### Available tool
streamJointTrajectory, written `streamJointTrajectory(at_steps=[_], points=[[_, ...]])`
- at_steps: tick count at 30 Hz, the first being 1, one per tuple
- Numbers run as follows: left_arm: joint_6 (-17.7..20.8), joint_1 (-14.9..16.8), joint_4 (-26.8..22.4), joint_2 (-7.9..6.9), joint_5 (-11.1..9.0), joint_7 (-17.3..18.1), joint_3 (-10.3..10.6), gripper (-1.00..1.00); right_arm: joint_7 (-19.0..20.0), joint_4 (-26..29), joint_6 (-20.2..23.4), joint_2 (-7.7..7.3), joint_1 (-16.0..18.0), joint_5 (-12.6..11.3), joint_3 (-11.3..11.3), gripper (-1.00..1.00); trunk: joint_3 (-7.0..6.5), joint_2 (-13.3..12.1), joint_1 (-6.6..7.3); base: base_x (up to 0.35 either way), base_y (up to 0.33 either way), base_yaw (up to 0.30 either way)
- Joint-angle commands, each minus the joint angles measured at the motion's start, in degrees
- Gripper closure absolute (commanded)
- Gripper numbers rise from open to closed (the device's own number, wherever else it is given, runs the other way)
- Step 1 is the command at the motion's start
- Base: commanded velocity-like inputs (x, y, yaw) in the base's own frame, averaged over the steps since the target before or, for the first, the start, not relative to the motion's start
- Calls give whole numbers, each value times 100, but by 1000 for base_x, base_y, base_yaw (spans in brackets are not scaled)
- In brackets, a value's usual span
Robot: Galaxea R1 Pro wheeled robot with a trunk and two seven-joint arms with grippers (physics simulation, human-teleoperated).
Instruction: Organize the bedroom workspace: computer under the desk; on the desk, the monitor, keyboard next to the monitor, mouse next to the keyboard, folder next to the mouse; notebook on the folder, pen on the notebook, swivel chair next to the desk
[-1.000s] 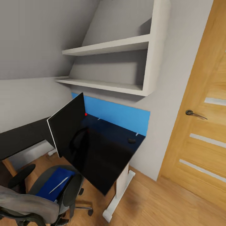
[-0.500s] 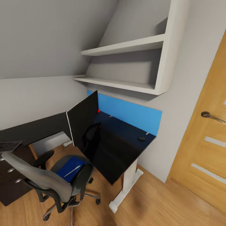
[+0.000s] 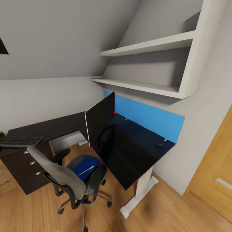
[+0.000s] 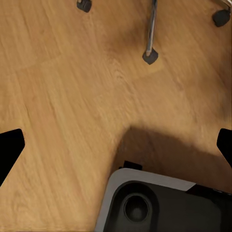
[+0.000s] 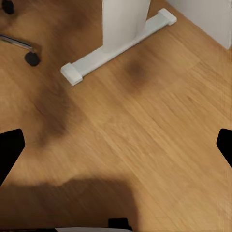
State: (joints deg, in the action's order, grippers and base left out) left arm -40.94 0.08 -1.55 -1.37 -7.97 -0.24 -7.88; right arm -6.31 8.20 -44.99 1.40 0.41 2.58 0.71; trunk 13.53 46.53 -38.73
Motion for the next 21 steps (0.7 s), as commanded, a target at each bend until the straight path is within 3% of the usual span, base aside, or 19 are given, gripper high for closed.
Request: streamJointTrajectory(at_steps=[1, 11, 21], points=[[-12, 1, -4, 0, -12, -2, -3, -100, -45, -2, -10, 1, 3, 39, 9, -100, 10, 5, -1, -5, -168, 286], [-13, 1, -4, -2, -12, -2, -3, -100, -46, -3, -10, 1, 3, 74, 9, -100, 35, 5, -1, -74, -258, 286], [-18, 1, -4, -3, -11, -2, -3, -100, -46, -10, -10, 1, 3, 84, 9, -100, 58, 5, -1, -245, -177, 286]])
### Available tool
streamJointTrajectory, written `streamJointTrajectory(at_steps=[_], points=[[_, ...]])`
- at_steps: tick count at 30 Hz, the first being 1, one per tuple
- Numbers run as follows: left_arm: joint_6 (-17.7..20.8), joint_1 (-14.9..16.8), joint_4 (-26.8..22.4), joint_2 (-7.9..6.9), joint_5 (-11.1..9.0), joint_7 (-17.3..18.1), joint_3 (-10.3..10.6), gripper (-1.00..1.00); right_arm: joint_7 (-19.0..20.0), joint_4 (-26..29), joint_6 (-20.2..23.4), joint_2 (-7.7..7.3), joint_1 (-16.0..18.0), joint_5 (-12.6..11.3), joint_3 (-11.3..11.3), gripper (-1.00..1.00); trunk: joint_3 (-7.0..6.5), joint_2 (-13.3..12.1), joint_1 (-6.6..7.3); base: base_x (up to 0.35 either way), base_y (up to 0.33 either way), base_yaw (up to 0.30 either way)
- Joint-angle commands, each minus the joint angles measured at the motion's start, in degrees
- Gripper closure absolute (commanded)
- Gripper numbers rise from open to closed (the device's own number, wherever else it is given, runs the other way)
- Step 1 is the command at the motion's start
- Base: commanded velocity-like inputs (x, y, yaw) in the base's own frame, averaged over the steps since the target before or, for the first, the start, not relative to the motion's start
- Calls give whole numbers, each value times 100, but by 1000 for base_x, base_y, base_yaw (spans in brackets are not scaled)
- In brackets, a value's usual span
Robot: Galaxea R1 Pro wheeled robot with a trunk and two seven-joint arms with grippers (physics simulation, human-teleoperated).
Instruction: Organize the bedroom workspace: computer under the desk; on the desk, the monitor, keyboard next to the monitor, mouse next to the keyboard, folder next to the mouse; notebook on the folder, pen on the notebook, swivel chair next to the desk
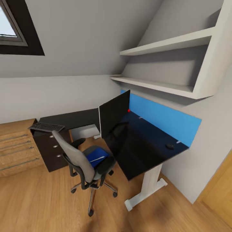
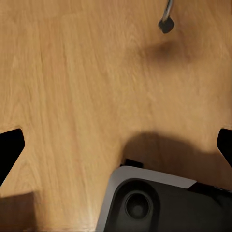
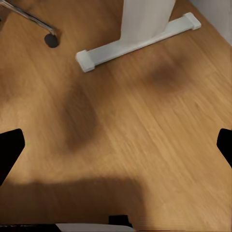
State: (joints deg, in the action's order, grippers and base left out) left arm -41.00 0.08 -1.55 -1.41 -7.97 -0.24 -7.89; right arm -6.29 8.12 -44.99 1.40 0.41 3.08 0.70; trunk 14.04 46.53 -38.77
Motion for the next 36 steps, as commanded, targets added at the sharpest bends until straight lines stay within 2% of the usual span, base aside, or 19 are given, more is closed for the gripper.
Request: streamJointTrajectory(at_steps=[1, 18, 32, 36], points=[[-13, 1, -4, 0, -11, -2, -2, -100, -48, -3, -9, 1, 3, 34, 9, -100, 9, 6, 2, -317, -26, 286], [-15, 1, -7, 16, 2, 13, 6, -100, -40, -3, -9, 1, 3, 43, 9, -100, 43, 6, 2, -312, -3, 286], [-57, 1, -29, 26, 0, 7, -4, -100, -39, 12, -9, -33, 3, 43, 5, -100, 71, 6, 2, -32, -2, 286], [-45, 1, -30, 26, 5, 18, 4, -100, -39, 7, -9, -34, 3, 47, 3, -100, 79, 6, 2, -1, -197, 286]])
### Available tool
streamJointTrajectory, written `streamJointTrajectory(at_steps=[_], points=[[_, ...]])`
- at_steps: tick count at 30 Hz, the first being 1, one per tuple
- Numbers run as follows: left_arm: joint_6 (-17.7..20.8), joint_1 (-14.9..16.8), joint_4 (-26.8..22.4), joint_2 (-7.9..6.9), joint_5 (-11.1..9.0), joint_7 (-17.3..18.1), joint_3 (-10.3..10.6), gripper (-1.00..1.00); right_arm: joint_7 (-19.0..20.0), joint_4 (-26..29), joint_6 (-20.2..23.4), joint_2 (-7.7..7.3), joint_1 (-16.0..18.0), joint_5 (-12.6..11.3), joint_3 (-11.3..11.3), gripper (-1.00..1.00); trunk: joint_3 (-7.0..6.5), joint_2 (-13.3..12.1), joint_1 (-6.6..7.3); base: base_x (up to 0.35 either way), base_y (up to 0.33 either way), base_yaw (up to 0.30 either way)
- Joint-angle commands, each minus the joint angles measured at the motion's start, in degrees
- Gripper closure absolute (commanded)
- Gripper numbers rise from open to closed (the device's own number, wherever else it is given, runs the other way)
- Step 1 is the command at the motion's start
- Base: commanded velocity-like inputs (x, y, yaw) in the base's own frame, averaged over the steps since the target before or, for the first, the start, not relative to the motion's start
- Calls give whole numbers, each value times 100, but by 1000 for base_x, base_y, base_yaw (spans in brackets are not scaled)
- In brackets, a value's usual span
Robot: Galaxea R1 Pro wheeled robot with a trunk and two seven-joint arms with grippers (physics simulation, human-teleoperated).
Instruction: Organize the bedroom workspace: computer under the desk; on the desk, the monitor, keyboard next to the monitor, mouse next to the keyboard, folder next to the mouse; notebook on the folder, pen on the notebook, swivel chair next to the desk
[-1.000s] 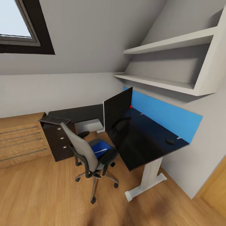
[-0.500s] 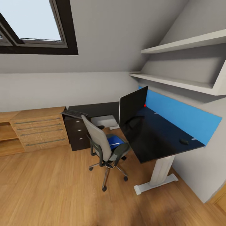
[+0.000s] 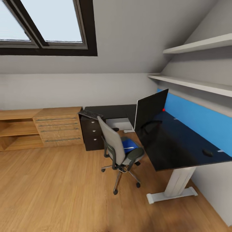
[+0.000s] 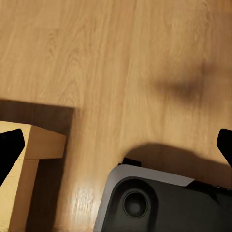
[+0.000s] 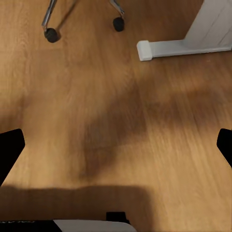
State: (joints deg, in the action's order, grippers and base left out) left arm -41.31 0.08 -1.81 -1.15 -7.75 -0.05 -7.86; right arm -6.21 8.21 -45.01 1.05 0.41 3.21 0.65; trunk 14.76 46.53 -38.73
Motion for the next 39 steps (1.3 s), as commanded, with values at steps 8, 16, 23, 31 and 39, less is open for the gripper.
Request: streamJointTrajectory(at_steps=[8, 16, 23, 31, 39], points=[[-17, 1, -3, 1, -23, -14, 0, -100, -50, -14, -8, 6, 3, 241, 6, -100, 22, 5, -1, 0, -277, 281], [-59, 1, -11, 9, -43, -40, -20, -100, -50, 4, -8, -10, 3, 259, -2, -100, 27, 5, -1, 0, -28, 53], [-35, 1, -8, 9, -50, -47, -15, -100, -48, 6, -8, -16, 3, 264, -3, -100, 153, 286, -154, 0, -2, 4], [75, 1, -234, 131, -52, -30, -7, -100, -127, 232, 11, 213, 56, 389, -24, -100, 296, 605, -329, 0, 0, 0], [-38, 1, -161, 183, -42, -47, 1, -100, -59, 318, -13, 168, 56, 271, -5, -100, 440, 926, -505, 0, 0, 0]])
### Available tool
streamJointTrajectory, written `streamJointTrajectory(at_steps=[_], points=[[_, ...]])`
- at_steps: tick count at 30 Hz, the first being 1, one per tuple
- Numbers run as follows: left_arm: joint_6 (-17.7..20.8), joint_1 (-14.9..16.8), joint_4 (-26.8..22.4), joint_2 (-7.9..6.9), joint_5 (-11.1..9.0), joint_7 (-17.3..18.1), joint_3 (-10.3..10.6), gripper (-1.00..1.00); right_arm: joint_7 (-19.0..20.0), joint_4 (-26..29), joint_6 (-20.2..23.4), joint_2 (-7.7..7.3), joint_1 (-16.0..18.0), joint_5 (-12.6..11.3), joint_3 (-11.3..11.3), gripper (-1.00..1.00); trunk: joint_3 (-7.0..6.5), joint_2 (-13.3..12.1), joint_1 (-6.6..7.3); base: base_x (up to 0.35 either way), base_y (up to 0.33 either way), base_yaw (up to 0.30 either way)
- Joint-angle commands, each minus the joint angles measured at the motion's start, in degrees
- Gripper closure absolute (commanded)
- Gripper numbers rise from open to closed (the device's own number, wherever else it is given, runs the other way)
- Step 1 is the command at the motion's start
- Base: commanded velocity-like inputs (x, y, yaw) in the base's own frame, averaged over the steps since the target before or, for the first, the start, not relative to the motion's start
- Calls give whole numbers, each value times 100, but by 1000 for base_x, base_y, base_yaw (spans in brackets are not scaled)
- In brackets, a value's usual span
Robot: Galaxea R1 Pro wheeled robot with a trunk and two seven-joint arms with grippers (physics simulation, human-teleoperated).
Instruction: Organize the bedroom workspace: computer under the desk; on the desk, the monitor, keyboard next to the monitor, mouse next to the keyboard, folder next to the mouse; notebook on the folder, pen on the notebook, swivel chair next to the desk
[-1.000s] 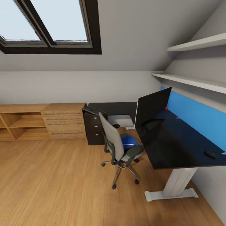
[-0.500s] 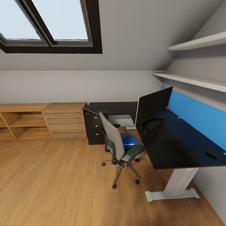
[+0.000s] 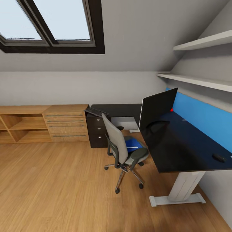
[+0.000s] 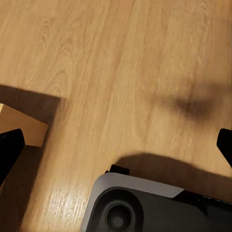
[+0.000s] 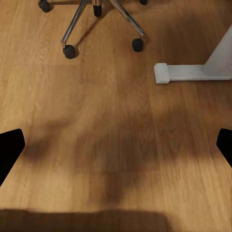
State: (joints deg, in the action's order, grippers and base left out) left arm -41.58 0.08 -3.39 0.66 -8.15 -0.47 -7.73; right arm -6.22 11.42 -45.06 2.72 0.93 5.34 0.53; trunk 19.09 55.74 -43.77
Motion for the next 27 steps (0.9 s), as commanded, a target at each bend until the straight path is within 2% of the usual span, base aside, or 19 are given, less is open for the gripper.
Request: streamJointTrajectory(at_steps=[1, 27], points=[[-14, 1, 0, 3, -3, -5, -13, -100, -57, -2, -1, -1, 3, 56, 7, -100, 25, 46, -23, 0, 0, 0], [3, 1, 5, -4, -8, -24, -18, -100, -55, 40, 3, 18, 3, 46, 9, -100, 491, 1089, -594, 0, 0, 0]])
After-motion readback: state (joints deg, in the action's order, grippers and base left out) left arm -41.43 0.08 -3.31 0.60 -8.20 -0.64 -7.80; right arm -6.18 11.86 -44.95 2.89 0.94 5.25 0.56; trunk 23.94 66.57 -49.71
